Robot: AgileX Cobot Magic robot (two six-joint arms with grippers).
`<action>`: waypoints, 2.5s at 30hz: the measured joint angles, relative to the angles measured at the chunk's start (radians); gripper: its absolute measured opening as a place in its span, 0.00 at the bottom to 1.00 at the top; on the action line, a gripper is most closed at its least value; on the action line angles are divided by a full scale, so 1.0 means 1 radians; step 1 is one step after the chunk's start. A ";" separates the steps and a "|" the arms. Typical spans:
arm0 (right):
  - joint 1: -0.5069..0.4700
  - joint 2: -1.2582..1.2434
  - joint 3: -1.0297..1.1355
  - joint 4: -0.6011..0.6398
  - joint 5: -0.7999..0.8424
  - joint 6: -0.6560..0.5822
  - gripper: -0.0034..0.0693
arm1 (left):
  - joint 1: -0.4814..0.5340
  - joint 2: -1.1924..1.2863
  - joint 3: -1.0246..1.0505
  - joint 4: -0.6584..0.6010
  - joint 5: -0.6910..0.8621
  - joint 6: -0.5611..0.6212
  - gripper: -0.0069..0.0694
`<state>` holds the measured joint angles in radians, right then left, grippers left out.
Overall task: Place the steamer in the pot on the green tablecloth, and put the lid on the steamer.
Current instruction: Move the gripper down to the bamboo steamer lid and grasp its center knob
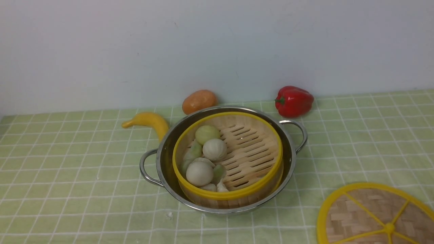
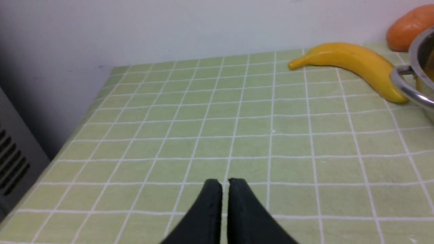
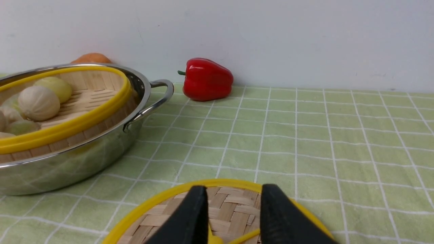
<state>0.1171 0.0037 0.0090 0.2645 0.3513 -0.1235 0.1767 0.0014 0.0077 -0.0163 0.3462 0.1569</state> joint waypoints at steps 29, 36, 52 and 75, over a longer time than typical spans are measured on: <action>0.000 0.000 0.000 -0.010 -0.037 -0.001 0.38 | -0.011 0.000 0.000 0.000 0.000 0.014 0.21; 0.000 -0.002 -0.162 0.042 -0.034 0.066 0.38 | -0.011 0.000 0.000 0.000 0.000 0.015 0.23; 0.000 0.014 -0.569 0.175 0.494 0.231 0.38 | -0.011 0.000 0.000 0.000 0.000 0.019 0.26; 0.000 1.223 -0.772 -0.036 0.652 -0.111 0.38 | -0.011 0.000 0.000 0.000 -0.001 0.019 0.33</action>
<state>0.1171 1.2269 -0.7631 0.2283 1.0032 -0.2348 0.1653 0.0014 0.0077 -0.0163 0.3453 0.1756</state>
